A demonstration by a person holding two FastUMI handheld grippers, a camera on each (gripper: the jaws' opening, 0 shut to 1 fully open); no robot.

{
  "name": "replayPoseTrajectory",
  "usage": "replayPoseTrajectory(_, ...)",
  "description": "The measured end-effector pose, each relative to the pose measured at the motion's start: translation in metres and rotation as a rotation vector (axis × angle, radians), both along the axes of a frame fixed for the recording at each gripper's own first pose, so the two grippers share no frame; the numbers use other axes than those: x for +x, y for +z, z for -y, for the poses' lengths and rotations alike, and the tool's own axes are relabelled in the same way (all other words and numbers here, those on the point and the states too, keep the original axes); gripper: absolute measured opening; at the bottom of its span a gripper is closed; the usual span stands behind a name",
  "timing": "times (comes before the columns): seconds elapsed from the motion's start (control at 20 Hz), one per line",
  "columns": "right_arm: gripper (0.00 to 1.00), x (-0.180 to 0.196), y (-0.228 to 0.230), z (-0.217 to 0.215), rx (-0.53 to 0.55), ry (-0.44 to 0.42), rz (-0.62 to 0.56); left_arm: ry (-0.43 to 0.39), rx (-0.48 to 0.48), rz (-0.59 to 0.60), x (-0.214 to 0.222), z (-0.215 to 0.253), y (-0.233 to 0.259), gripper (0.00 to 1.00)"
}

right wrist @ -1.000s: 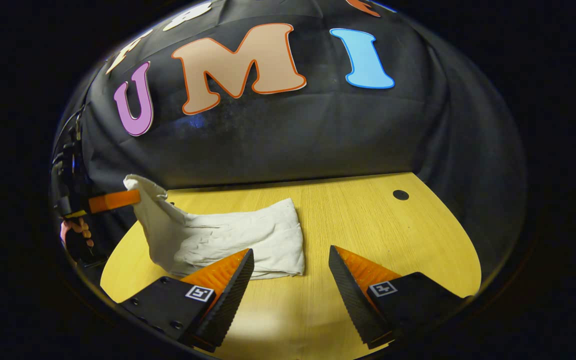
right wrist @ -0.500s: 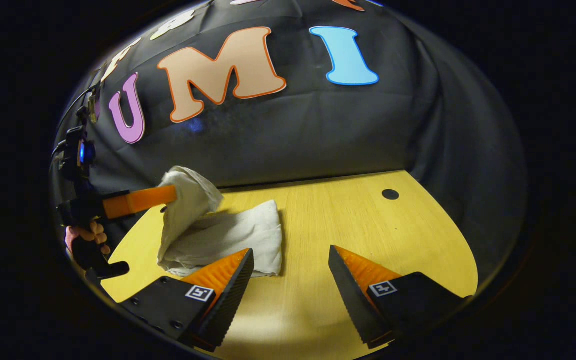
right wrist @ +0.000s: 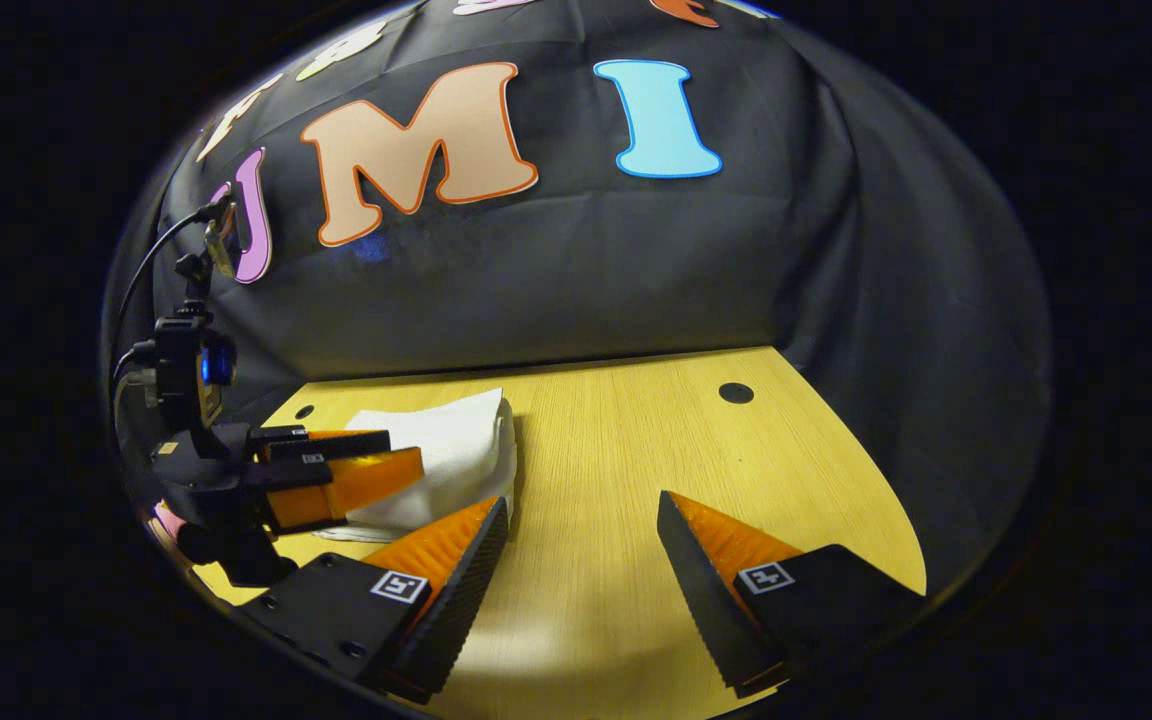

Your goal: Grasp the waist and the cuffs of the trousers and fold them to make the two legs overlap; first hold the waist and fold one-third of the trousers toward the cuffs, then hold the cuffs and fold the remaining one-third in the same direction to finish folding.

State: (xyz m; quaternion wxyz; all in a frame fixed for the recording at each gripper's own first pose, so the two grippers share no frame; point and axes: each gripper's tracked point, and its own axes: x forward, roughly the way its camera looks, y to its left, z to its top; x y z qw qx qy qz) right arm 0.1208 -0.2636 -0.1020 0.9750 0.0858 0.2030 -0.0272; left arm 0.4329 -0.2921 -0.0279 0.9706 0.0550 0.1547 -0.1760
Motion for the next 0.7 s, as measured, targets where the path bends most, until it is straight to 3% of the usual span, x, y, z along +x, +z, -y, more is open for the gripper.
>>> replayPoseTrajectory(0.1,0.96,0.001,0.003,-0.005,0.002,0.010,0.010,0.018,-0.012,0.027,-0.002,-0.006,0.008,0.99)
replayPoseTrajectory(0.65,0.97,-0.015,0.037,-0.069,-0.008,0.090,0.103,0.196,0.000,0.134,-0.071,-0.098,0.059,0.95)
replayPoseTrajectory(0.7,0.92,-0.020,0.041,-0.075,-0.011,0.093,0.107,0.207,-0.002,0.136,-0.080,-0.105,0.061,0.95)
